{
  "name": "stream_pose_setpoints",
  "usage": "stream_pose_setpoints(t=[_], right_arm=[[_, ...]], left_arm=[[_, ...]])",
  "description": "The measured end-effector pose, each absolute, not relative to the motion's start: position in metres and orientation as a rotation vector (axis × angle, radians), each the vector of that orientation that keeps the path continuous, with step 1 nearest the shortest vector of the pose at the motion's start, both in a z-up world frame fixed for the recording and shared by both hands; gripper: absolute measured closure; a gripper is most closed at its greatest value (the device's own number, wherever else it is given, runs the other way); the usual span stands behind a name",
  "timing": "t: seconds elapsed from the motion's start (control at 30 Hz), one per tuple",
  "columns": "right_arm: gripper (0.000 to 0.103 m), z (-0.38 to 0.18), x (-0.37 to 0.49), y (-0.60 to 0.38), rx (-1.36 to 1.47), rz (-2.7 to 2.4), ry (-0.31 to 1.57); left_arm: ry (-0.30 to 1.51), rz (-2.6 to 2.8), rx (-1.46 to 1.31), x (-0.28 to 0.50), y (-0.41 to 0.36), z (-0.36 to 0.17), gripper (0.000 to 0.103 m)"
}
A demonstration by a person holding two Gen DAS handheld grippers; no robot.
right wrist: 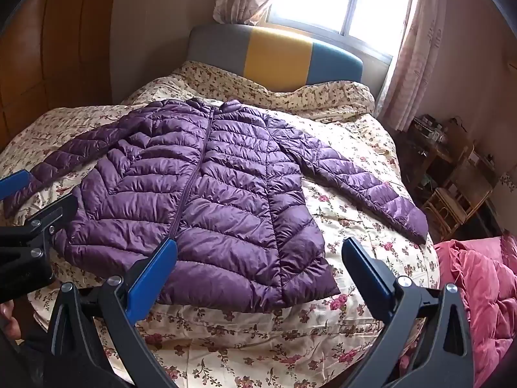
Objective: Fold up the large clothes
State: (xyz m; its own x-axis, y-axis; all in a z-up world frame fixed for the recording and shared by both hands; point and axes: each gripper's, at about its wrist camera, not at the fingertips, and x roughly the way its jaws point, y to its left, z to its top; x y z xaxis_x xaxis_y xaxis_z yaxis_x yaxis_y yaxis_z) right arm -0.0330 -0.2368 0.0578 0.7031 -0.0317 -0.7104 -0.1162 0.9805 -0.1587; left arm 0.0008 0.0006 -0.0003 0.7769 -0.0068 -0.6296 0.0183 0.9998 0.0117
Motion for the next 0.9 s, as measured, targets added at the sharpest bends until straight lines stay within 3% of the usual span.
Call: stream_pose_setpoints(t=[0.9], right_arm=[[0.002, 0.047, -0.030, -0.231, -0.212, 0.049, 0.803]], left_arm=[[0.708, 0.004, -0.011, 0.000, 0.010, -0.014, 0.003]])
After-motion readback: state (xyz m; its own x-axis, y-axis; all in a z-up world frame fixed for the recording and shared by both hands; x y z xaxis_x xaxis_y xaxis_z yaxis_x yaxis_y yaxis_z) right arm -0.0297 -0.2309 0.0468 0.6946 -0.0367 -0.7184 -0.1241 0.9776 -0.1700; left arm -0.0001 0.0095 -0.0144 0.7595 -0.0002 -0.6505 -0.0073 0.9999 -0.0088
